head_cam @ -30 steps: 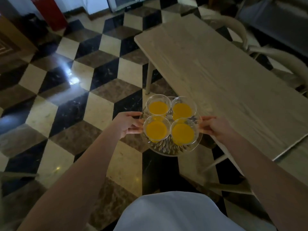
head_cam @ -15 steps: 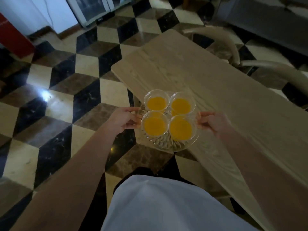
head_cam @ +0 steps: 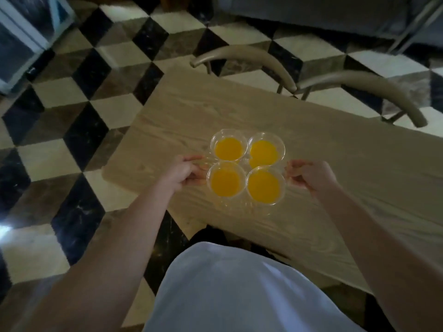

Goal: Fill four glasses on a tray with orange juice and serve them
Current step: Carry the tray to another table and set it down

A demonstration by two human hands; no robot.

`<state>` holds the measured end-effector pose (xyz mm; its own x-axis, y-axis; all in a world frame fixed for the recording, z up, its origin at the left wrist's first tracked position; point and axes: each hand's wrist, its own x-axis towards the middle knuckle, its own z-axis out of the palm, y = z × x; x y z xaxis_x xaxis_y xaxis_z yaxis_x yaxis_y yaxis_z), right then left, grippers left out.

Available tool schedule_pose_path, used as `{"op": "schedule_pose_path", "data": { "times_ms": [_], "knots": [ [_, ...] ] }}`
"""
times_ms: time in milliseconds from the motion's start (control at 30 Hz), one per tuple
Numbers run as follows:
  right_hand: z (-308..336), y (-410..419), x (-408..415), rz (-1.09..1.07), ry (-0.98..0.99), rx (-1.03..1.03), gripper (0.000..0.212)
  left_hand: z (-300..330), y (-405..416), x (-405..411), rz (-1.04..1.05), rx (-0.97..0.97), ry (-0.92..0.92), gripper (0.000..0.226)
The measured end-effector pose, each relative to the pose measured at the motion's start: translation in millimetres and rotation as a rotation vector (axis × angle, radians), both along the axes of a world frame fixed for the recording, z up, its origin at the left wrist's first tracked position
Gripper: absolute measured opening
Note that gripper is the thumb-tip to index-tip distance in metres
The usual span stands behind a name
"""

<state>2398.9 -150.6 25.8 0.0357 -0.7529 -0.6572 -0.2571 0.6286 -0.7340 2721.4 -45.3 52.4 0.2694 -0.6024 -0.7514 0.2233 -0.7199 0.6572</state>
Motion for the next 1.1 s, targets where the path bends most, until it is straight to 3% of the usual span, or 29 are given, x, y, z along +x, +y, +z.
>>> {"op": "schedule_pose_path", "data": {
  "times_ms": [400, 1100],
  "knots": [
    [-19, -24, -2, -0.341, -0.01, 0.03, 0.039, -33, -132, 20, -0.3, 0.05, 0.024, 0.054],
    [-92, -82, -19, -0.413, 0.031, 0.173, 0.035, -102, -201, -9, -0.283, 0.193, -0.007, 0.059]
  ]
}}
